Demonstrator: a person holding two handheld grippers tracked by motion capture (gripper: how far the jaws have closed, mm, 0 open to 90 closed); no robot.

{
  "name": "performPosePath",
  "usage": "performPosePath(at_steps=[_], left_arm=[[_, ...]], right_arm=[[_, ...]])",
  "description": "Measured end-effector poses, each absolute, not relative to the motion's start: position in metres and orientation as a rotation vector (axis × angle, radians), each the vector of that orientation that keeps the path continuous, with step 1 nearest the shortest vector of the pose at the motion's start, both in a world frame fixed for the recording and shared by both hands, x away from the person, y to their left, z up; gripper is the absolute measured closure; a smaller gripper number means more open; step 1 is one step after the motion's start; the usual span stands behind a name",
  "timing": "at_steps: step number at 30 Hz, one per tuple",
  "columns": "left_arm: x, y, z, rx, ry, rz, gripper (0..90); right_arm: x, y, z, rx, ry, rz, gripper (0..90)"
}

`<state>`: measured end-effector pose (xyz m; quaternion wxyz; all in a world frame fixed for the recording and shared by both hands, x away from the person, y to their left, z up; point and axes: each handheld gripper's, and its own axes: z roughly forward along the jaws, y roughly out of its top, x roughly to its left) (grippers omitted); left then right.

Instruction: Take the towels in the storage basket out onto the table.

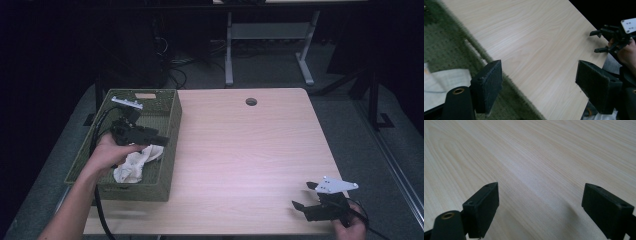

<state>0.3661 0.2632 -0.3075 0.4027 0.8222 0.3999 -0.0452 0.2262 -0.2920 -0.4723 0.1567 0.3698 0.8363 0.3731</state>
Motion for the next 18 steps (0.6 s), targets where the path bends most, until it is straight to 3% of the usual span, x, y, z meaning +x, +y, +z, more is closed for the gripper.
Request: performPosePath(at_steps=[18], left_arm=[[0.379, 0.316, -0.34, 2.052, 1.251, -0.03, 22.0]], right_arm=[[0.228, -0.29, -0.475, 1.071, 2.404, 1.055, 14.0]])
